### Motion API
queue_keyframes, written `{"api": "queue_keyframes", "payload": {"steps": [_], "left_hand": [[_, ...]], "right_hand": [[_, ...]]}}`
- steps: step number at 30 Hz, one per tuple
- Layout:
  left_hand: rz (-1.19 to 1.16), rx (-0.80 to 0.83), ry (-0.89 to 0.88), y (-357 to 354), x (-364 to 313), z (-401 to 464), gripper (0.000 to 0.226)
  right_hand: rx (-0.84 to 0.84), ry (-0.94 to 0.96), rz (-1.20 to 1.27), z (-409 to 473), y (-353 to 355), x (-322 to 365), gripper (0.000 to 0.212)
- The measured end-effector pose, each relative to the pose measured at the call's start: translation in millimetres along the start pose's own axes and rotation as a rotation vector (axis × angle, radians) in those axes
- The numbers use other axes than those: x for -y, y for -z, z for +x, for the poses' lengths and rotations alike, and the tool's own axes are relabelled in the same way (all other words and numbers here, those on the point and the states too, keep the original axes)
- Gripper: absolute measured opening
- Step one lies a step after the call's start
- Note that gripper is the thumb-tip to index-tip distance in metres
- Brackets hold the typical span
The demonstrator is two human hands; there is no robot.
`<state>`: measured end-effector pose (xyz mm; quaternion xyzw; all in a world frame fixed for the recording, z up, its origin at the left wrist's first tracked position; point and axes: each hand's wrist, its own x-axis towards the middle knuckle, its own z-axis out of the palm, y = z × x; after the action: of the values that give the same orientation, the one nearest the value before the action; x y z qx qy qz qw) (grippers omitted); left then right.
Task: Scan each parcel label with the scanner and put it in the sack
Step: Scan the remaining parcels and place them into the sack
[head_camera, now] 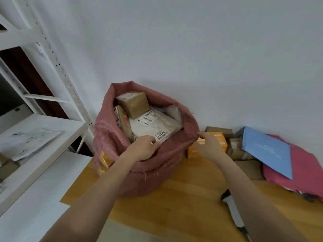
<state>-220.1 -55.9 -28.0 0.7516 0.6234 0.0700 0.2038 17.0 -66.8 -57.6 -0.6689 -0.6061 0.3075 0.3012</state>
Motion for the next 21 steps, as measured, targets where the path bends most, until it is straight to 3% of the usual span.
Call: {"api": "queue_keyframes", "payload": {"steps": [10, 15, 21], "left_hand": [[-0.07, -0.36, -0.191, -35.2, -51.8, -16.1, 0.022], [-0.106, -0.28, -0.358, -59.0, -87.1, -12.3, 0.021], [-0.022, -0.235, -0.301, -107.4, -138.2, 18.3, 0.024]], "right_hand": [[0.019, -0.155, -0.021, -29.1, 28.4, -67.4, 0.045], [0.093, -0.123, -0.028, -26.8, 30.8, -103.7, 0.041], [0.139, -0.248, -0.061, -16.2, 76.6, -167.3, 0.05]]}}
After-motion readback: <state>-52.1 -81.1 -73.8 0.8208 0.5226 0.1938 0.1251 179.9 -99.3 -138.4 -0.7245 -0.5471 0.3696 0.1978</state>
